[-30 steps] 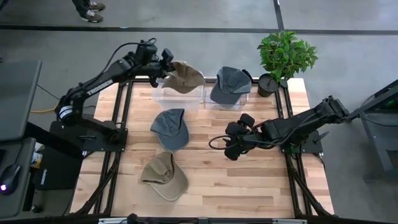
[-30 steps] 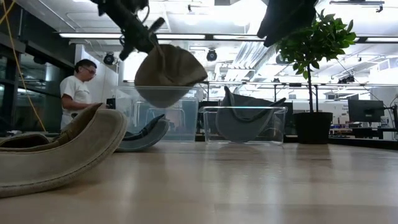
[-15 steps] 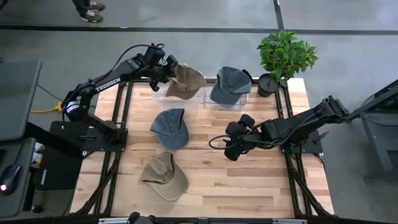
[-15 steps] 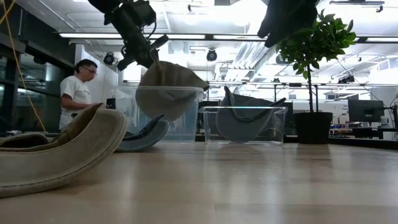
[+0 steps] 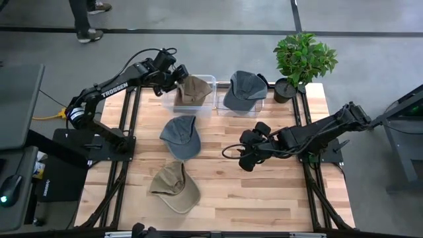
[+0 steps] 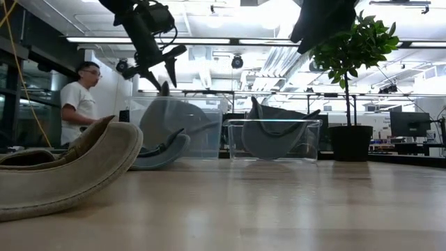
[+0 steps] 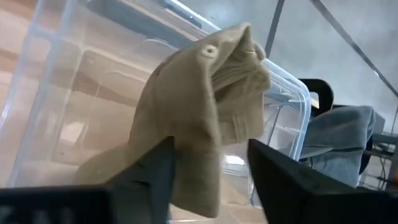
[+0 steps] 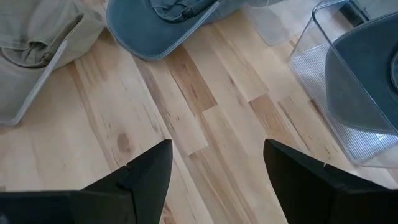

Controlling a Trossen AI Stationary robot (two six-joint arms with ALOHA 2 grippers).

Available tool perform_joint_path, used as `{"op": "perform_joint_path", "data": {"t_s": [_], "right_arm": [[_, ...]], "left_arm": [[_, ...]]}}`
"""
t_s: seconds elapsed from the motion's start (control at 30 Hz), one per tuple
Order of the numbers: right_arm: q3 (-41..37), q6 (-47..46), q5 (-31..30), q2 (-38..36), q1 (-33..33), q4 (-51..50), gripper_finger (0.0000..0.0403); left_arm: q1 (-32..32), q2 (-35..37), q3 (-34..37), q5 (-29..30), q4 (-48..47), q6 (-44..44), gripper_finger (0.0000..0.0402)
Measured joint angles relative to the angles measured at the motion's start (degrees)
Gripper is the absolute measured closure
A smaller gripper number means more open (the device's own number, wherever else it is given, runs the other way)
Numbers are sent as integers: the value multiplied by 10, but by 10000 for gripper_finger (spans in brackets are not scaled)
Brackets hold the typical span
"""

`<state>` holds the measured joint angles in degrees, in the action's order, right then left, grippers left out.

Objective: Pick & Place hat
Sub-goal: Put the top brown cap into the white bin, then put the brown cap into the white bin

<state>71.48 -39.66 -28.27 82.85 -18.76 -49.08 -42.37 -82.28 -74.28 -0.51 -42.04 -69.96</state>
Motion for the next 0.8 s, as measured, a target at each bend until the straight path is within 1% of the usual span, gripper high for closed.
{"op": "perform_joint_path", "data": {"t_s": [0.07,0.13,0.23,0.3,0.57,0.63,0.8], "right_arm": [[0,0,1,0,0,0,155],[0,0,1,0,0,0,155],[0,-3,6,0,0,0,155],[0,-4,15,0,0,0,155],[0,-31,53,0,0,-21,155],[0,-39,62,0,0,-28,155],[0,-41,83,0,0,-31,155]], "left_arm": [[0,0,0,4,4,11,182],[0,0,0,20,2,18,157],[0,0,0,40,2,23,135],[0,4,0,49,2,25,131],[0,35,0,133,3,42,137],[0,47,0,133,4,42,138],[0,91,0,98,2,68,138]]}}
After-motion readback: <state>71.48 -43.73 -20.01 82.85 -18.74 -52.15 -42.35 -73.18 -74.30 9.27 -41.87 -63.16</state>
